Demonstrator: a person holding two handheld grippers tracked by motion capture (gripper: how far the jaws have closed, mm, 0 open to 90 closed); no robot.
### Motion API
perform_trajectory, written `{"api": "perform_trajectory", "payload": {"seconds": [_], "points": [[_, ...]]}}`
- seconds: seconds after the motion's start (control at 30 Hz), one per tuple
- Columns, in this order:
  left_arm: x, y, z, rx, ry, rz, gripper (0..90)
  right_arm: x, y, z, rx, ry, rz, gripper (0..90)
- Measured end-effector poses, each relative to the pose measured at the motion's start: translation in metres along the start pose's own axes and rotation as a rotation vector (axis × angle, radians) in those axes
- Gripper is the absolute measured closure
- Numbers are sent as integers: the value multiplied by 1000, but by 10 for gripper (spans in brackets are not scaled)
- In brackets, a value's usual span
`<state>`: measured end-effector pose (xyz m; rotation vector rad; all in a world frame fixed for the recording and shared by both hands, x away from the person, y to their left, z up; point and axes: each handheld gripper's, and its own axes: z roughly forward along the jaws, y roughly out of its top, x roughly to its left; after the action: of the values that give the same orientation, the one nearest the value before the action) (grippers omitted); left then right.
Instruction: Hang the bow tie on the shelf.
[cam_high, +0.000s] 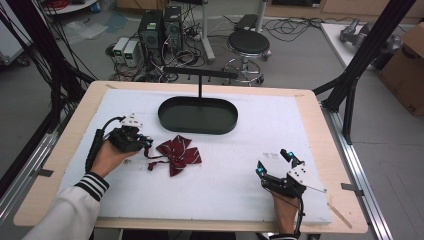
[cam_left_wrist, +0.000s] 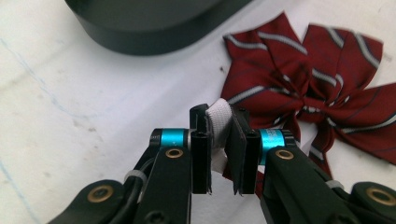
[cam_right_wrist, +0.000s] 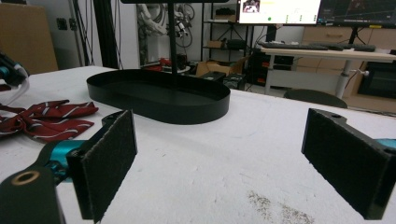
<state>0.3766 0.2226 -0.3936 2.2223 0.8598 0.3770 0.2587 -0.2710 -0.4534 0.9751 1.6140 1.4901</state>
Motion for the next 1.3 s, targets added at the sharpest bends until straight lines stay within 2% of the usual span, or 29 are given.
{"api": "perform_trajectory", "payload": {"seconds": [0.37, 0.4, 0.6, 0.67, 0.77, 0.9, 1.0, 1.1, 1.13, 1.17, 1.27, 1.3], "points": [[1, 21, -21, -101, 9, 17, 799, 0, 0, 0, 4, 0, 1, 94], [0, 27, -25, -125, 11, 20, 799, 0, 0, 0, -1, 0, -7, 93], [-3, 44, -34, -178, 16, 35, 799, 0, 0, 0, -1, 0, -6, 94], [-5, 53, -37, -213, 17, 40, 799, 0, 0, 0, 4, 1, 0, 94], [-7, 59, -38, -224, 14, 51, 799, 0, 0, 0, 2, 2, -2, 93], [-10, 76, -42, -244, 13, 70, 799, 0, 0, 0, 1, -1, -3, 93], [-11, 83, -44, -254, 12, 72, 799, 0, 0, 0, 1, -1, -3, 94], [-14, 98, -47, -274, 10, 97, 799, 0, 0, 0, 2, 2, -1, 94], [-14, 98, -47, -274, 10, 97, 799, 0, 0, 0, 2, 2, -1, 94], [-16, 106, -47, -282, 4, 106, 799, 0, 0, 0, 1, 0, 0, 94], [-16, 114, -48, -292, -3, 117, 799, 0, 0, 0, 2, 2, 2, 93], [-17, 122, -48, -299, 1, 128, 798, 0, 0, 0, 2, 2, 1, 94]]}}
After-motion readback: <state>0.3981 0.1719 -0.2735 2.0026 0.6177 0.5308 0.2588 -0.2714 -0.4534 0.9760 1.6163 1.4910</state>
